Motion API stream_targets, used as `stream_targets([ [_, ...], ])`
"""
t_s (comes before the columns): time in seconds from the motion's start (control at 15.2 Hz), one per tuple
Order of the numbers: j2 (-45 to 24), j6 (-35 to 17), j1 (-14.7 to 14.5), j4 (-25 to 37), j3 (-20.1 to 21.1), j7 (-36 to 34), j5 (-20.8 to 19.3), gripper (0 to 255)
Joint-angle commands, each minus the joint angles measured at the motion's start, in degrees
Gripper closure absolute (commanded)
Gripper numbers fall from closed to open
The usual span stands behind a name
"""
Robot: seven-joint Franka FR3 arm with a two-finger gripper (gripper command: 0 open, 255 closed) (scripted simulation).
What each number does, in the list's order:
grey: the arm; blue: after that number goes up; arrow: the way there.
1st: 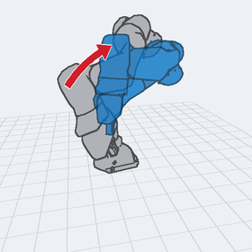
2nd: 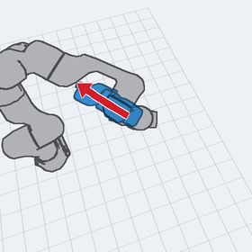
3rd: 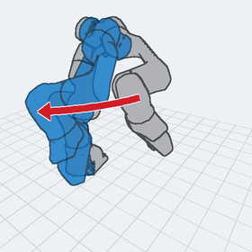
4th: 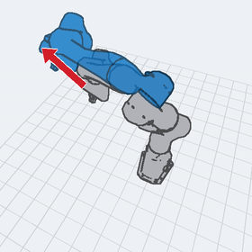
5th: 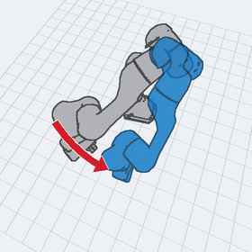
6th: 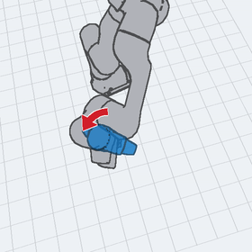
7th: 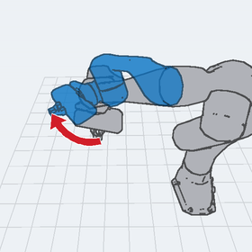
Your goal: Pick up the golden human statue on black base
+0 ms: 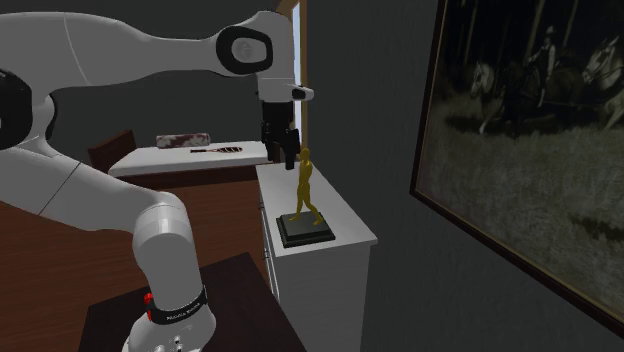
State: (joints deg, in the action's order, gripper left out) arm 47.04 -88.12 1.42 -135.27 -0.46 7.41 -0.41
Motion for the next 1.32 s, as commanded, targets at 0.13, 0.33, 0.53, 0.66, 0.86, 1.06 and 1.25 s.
stream_targets([
  [0.13,-2.9,-1.7,-0.5,1.6,1.7,-2.4,1.8,0],
  [0.33,-7.6,-4.1,-1.1,4.5,4.1,-5.9,4.0,0],
  [0.53,-12.5,-6.3,-1.6,8.0,6.4,-9.3,5.8,0],
  [0.66,-16.0,-7.6,-1.8,10.6,7.8,-11.5,6.7,0],
  [0.86,-21.2,-9.3,-2.1,15.1,9.9,-14.8,7.6,0],
  [1.06,-26.7,-10.7,-2.4,20.2,11.8,-18.1,8.0,0],
  [1.25,-30.8,-11.3,-2.6,24.3,13.1,-20.6,8.0,0],
])
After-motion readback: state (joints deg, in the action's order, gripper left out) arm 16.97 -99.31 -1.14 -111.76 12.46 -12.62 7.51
